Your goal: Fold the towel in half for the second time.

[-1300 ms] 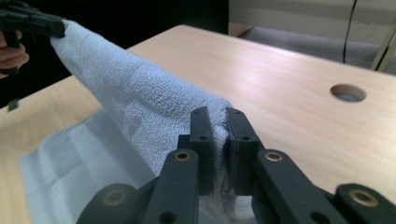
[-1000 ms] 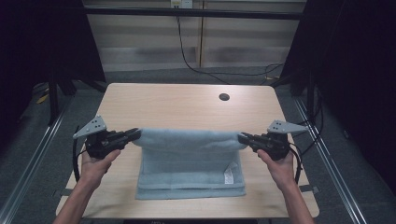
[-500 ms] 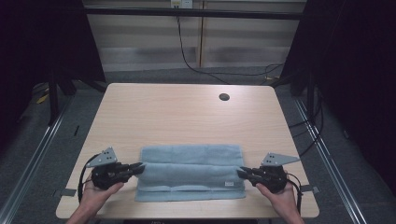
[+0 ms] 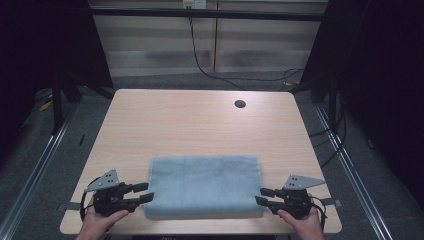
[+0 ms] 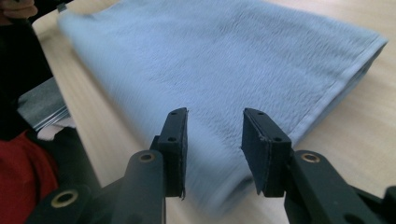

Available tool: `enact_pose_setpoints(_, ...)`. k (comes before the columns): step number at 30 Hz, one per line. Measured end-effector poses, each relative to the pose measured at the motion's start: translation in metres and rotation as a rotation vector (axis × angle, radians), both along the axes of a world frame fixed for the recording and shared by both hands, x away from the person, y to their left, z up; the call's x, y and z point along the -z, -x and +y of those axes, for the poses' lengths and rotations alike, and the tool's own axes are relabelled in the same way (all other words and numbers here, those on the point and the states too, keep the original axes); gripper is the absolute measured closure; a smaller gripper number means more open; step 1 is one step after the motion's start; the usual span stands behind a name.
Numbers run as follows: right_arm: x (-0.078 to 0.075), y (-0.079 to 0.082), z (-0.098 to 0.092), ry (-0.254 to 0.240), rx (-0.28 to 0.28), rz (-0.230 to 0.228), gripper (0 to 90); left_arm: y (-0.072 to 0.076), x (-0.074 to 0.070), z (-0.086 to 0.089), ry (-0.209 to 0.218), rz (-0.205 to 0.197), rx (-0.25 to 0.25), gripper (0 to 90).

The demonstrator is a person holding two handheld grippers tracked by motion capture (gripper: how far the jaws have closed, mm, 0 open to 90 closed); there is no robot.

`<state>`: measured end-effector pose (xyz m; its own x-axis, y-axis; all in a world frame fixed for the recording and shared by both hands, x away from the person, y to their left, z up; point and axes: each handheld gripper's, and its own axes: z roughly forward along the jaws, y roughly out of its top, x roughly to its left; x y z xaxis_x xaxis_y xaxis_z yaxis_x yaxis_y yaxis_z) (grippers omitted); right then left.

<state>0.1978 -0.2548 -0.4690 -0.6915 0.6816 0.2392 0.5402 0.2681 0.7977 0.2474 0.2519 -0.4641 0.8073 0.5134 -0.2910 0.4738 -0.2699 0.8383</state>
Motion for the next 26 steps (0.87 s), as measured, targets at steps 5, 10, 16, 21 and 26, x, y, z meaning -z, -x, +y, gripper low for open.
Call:
enact_pose_setpoints(5,-0.011,-0.016,0.007,-0.008,0.012,-0.036,55.4,-0.023,-0.009,-0.007,-0.023,-0.018,-0.041,40.9)
enact_pose_setpoints(10,-0.024,-0.047,0.008,-0.028,0.049,-0.063,48.1,-0.061,-0.016,-0.01,-0.038,-0.038,-0.131,36.4)
enact_pose_setpoints(16,-0.027,-0.082,-0.01,-0.064,0.167,-0.088,40.5,-0.088,-0.014,-0.002,-0.122,-0.05,-0.248,33.5)
enact_pose_setpoints(21,-0.013,-0.094,-0.018,-0.047,0.234,-0.079,33.9,-0.089,0.005,0.011,-0.099,0.0,-0.278,29.8)
enact_pose_setpoints(26,-0.005,-0.09,-0.026,0.007,0.266,-0.045,27.1,-0.088,0.016,0.015,-0.092,0.026,-0.273,23.0)
